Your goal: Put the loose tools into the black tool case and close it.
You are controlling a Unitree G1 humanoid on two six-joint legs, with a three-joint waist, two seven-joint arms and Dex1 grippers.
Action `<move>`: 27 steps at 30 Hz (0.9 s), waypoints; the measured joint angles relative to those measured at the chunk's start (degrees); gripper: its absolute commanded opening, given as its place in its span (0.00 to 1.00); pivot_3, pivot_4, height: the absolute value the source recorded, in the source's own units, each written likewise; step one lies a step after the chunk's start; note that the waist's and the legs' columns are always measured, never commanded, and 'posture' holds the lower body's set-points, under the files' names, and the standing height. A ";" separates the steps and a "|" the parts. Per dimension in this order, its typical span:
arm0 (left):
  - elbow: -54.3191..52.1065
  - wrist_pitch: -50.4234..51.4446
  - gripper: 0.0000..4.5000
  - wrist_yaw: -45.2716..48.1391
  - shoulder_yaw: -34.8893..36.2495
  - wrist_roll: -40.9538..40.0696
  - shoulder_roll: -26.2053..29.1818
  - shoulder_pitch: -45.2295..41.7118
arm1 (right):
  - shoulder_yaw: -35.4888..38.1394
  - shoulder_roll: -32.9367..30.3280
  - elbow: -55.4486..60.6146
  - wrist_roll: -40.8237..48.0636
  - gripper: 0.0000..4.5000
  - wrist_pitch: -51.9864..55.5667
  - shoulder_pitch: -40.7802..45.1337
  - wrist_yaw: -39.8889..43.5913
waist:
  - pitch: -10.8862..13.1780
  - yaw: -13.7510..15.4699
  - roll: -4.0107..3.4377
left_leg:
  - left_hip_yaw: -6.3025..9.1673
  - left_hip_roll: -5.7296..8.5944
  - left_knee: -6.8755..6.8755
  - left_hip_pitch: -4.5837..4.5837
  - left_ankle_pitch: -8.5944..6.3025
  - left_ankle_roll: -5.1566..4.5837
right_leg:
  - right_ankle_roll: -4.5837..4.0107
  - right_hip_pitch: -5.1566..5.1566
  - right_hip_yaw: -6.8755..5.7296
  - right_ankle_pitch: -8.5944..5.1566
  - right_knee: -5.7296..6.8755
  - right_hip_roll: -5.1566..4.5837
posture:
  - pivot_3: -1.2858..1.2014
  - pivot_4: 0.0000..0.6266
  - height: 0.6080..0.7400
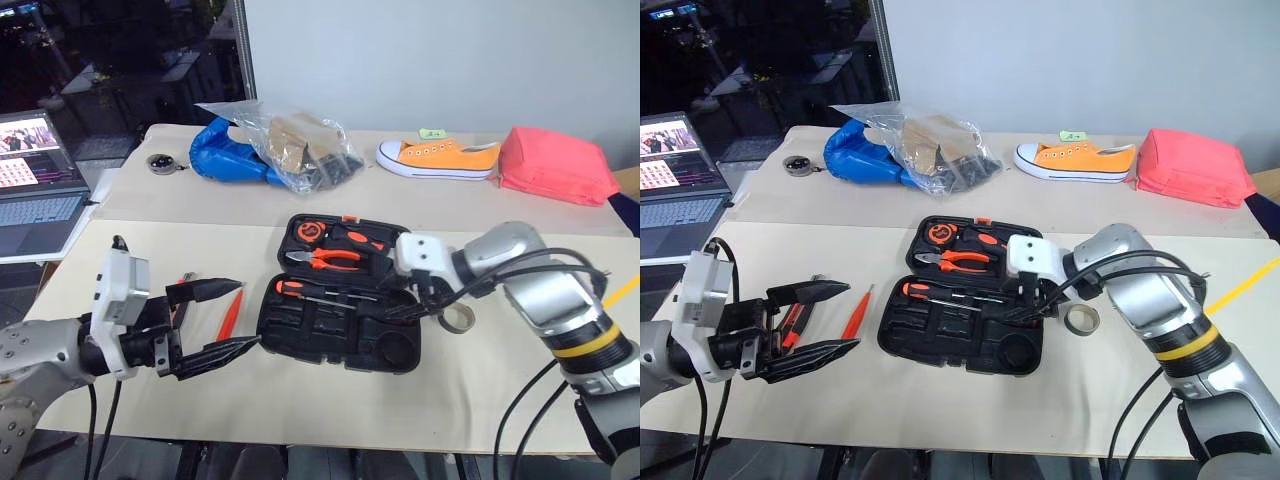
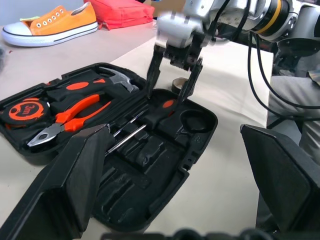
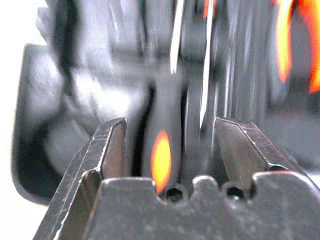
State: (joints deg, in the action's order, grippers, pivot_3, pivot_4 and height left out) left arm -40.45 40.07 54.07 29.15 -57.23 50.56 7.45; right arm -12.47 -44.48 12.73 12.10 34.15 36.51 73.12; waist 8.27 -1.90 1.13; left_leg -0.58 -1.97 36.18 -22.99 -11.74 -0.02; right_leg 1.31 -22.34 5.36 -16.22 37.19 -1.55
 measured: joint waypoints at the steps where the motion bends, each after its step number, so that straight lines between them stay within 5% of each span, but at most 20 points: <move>1: 0.00 -0.14 1.00 0.11 -0.13 0.29 0.00 0.04 | 1.87 0.80 0.92 1.45 0.40 0.81 -1.21 -1.09 | 0.00 -0.03 0.00 | 0.00 0.00 -0.01 0.01 0.00 0.00 | 0.00 0.02 0.00 0.00 0.00 -0.01 | 0.52 0.24 1.00; 7: -0.03 -1.25 1.00 1.23 -0.32 1.44 0.01 1.30 | 5.90 8.48 4.84 3.20 0.01 2.24 -12.39 -13.48 | -0.01 -0.32 0.01 | -0.01 0.01 -0.03 0.04 0.00 0.00 | 0.00 0.01 0.04 0.00 0.04 0.01 | 0.52 0.24 1.00; 12: 0.07 -1.53 1.00 1.56 -0.33 1.87 0.01 1.66 | 3.13 12.46 3.87 -4.74 0.01 -6.40 -19.55 -24.60 | -0.01 -0.71 0.01 | -0.10 0.03 -0.01 0.09 0.01 0.01 | 0.01 0.04 0.10 0.00 0.03 0.04 | 0.52 0.24 1.00; 22: 0.12 -1.94 1.00 1.45 -0.41 2.39 -0.01 2.21 | -5.34 10.20 -3.81 -17.83 0.01 -26.31 -21.05 -28.44 | -0.47 -0.74 0.58 | -0.41 -0.10 -0.15 0.96 0.00 0.02 | -0.02 0.75 0.14 -0.18 -0.01 0.14 | 0.52 0.24 1.00; 27: -0.04 -2.69 1.00 -2.00 0.03 4.45 -3.04 5.65 | -1.13 14.23 -5.99 -12.91 0.01 -30.43 -23.99 -29.82 | -0.45 -0.60 0.69 | -0.34 -0.42 -0.18 1.25 0.00 0.03 | 0.06 1.08 0.17 -0.31 -0.07 0.12 | 0.52 0.24 1.00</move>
State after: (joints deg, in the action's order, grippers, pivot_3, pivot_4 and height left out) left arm -40.49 37.38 52.08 29.18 -52.78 47.52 13.09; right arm -13.59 -30.25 6.74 -0.81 3.71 12.52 43.30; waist 7.82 -2.50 1.82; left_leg -0.93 -2.39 36.01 -21.74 -11.74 0.01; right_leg 1.37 -21.26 5.53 -16.53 37.12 -1.43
